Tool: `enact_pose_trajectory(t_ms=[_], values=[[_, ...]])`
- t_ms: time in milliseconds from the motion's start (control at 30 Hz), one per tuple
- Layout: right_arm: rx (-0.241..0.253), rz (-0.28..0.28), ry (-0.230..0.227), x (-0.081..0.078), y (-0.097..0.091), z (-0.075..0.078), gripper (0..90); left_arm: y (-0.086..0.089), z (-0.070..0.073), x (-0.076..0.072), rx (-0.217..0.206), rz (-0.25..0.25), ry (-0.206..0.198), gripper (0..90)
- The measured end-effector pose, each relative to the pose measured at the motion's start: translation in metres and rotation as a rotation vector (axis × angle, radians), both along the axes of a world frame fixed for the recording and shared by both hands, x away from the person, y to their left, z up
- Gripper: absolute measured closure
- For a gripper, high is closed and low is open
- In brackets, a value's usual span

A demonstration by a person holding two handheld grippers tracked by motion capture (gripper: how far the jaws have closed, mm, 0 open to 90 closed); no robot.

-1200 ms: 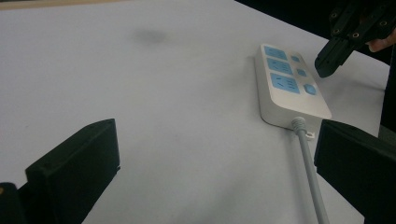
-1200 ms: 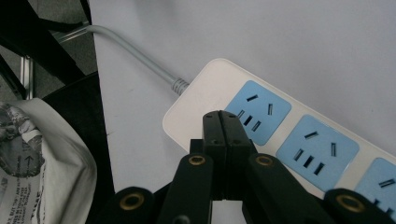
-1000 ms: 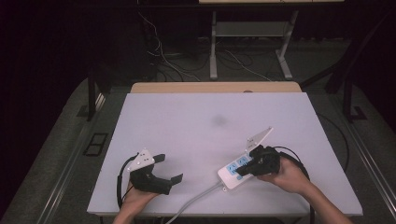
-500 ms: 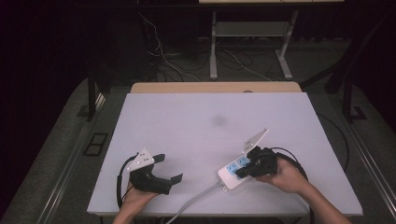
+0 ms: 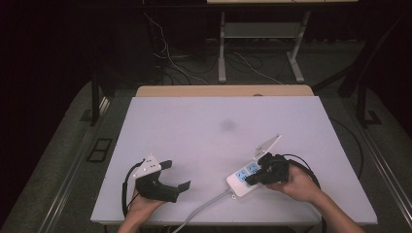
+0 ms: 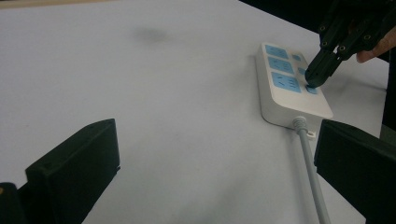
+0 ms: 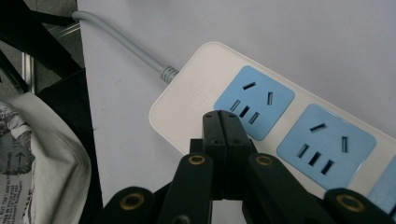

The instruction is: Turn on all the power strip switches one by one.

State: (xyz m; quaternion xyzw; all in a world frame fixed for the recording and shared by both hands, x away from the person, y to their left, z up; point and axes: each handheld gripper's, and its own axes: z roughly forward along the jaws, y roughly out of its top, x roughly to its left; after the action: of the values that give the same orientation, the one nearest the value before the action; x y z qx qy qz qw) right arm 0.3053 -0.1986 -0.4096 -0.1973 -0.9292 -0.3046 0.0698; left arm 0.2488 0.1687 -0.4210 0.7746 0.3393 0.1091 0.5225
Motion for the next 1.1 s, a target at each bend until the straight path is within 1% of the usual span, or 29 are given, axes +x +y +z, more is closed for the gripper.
enact_pose_trajectory(t_ms=[67,167,300,433,467,600,733,1100], values=[[-0.001,-0.001,0.003,0.0001,0.0002,-0.0001,90.0,0.0009,0.0008,-0.0004,-0.003,0.008,-0.007,0.0],[-0.001,-0.001,-0.001,-0.0002,0.0003,-0.0002,90.0,0.0021,0.0008,-0.0001,-0.009,0.016,-0.007,0.0],[0.003,-0.002,-0.006,-0.0009,0.0,-0.0008,90.0,0.0018,0.0005,0.0004,-0.006,0.012,-0.006,0.0],[0.002,-0.008,0.008,0.0002,-0.0003,-0.0013,90.0,0.0009,0.0004,0.0004,-0.004,0.011,-0.005,0.0],[0.003,-0.009,0.004,0.0006,0.0001,-0.0015,90.0,0.0009,0.0005,0.0005,-0.003,0.011,-0.005,0.0],[-0.006,-0.009,0.015,0.0021,0.0014,-0.0012,90.0,0.0012,0.0008,-0.0001,-0.004,0.011,-0.008,0.0],[-0.029,0.001,-0.011,-0.0001,0.0039,-0.0006,90.0,0.0013,0.0008,-0.0001,-0.005,0.012,-0.008,0.0],[-0.018,0.008,-0.029,-0.0014,0.003,-0.001,90.0,0.0015,0.0004,0.0004,-0.004,0.01,-0.005,0.0]])
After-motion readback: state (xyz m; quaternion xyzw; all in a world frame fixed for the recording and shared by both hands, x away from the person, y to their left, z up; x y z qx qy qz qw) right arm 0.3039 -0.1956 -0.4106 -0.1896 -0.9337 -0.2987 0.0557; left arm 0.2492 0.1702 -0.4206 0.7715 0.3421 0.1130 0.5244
